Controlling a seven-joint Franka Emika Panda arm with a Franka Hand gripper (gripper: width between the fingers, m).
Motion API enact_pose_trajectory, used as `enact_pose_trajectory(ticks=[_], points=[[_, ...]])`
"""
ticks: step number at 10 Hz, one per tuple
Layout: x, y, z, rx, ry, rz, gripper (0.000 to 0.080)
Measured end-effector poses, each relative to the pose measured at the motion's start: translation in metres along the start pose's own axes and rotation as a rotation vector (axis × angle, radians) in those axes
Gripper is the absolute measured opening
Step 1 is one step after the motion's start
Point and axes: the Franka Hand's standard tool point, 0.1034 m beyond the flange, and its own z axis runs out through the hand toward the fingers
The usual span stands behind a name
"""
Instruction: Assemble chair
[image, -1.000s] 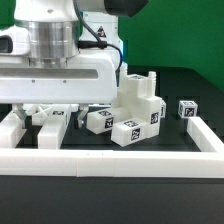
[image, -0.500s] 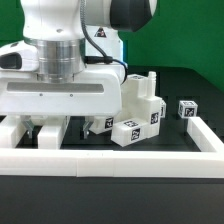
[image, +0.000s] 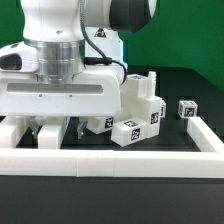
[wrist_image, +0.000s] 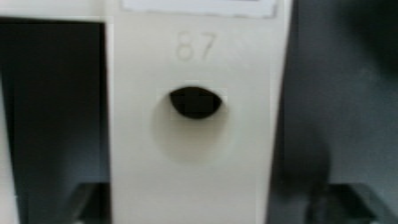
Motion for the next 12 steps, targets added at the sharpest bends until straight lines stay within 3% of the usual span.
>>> enact_pose_trajectory(ticks=[1, 3, 5, 12], points=[[0.0, 0.0, 0.0, 0.0, 0.0, 0.001, 0.0282], [0.0, 0.003, -0.001, 0.0, 0.001, 0.003, 0.0282], [0.0, 0.002, -0.011, 0.009, 0.003, 0.006, 0.0282], [-0.001, -0.008, -0.104, 0.077, 0.018, 0.012, 0.0284]])
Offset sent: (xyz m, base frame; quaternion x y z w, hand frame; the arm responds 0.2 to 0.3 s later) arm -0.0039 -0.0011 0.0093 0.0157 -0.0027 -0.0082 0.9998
